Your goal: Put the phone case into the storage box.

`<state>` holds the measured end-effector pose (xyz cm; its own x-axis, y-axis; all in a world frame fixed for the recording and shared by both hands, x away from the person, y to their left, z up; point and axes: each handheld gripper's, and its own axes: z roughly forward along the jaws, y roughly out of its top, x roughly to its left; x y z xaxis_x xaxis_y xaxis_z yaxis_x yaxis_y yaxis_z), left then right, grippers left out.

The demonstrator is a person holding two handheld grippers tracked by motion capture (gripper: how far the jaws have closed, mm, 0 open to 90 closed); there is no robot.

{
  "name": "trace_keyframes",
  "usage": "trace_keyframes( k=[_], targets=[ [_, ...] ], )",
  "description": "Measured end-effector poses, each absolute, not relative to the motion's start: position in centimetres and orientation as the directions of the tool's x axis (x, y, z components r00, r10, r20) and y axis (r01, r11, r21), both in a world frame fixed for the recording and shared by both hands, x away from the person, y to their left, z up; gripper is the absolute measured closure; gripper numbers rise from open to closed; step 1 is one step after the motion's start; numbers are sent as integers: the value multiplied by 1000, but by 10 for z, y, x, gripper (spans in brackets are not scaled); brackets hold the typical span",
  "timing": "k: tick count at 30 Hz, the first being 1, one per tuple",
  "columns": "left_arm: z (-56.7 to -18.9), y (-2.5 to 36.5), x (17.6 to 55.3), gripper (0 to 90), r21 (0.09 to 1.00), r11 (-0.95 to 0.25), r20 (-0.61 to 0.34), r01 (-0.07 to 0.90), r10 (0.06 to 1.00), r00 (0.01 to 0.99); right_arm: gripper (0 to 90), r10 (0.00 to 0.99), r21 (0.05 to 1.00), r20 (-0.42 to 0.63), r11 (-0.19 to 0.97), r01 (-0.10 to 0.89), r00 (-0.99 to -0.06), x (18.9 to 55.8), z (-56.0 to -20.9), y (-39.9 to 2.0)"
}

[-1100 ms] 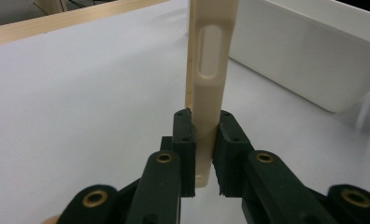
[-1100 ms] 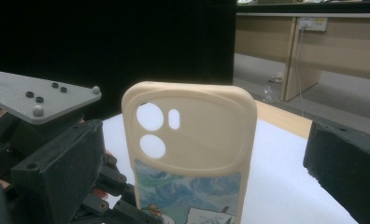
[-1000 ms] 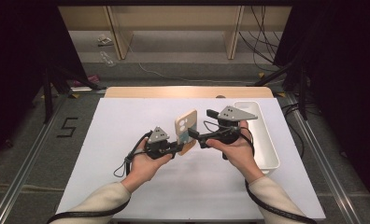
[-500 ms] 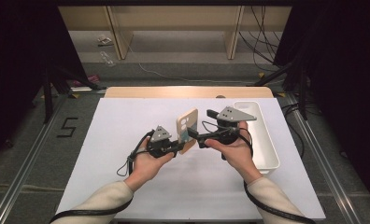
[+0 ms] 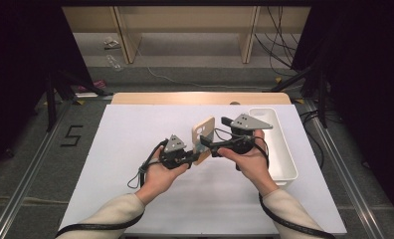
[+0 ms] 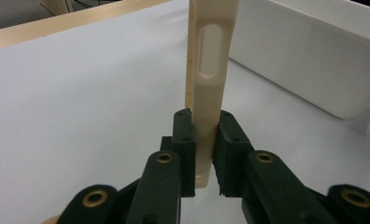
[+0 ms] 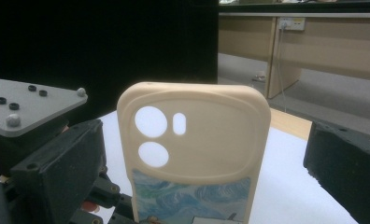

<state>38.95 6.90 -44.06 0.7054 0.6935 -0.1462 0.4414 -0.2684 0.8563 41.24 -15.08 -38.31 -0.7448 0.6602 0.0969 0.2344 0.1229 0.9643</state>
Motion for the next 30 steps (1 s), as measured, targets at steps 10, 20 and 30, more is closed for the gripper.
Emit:
trace_keyframes(
  k=[10, 20, 30],
  targets=[
    [-440, 64, 388, 798, 857, -278, -141, 434, 685, 715, 1, 668, 964, 98, 120, 237, -738, 413, -384, -150],
    [-440, 57, 386, 798, 853, -288, -141, 436, 677, 723, 1, 672, 964, 98, 119, 237, -734, 412, -385, -149],
    [-441, 53, 385, 798, 853, -286, -144, 436, 674, 725, 1, 678, 963, 95, 123, 240, -729, 412, -386, -148]
  ],
)
